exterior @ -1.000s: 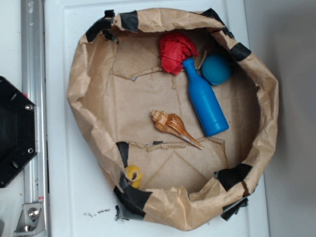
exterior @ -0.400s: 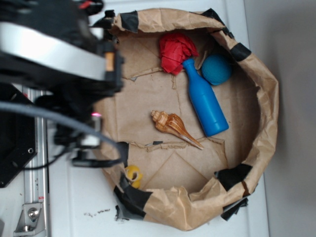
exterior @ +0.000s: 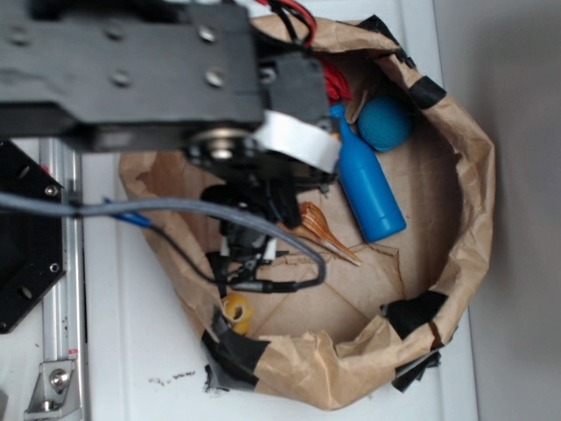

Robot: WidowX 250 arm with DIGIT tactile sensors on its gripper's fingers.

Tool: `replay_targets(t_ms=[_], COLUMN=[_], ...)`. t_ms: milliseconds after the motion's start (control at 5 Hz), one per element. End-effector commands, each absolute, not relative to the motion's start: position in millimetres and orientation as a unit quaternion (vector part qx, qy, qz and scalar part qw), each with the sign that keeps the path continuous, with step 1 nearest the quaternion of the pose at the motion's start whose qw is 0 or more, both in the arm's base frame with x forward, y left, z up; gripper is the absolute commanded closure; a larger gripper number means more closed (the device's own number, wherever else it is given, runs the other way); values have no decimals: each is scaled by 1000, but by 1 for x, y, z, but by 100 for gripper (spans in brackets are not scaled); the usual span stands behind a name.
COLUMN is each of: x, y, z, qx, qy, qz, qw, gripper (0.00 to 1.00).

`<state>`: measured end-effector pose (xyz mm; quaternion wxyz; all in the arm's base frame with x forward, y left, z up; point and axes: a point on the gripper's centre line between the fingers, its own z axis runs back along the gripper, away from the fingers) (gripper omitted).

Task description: Grab the shell.

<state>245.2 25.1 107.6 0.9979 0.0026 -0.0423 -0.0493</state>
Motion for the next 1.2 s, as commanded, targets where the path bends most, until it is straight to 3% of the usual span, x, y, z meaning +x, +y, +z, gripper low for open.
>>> replay_targets(t_ms=[0,200,400,600,800,1000], x=[266,272,270,272,273,268], y=[5,-8,-18,-20,-15,-4], z=[53,34,20,26,76,126], qx=[-3,-2,2,19,34,69], qy=[-57,-43,-37,-35,-36,-80], qz=[-100,-124,-125,-119,-69,7], qw=[993,991,991,992,996,994], gripper=[0,0,100,100,100,100])
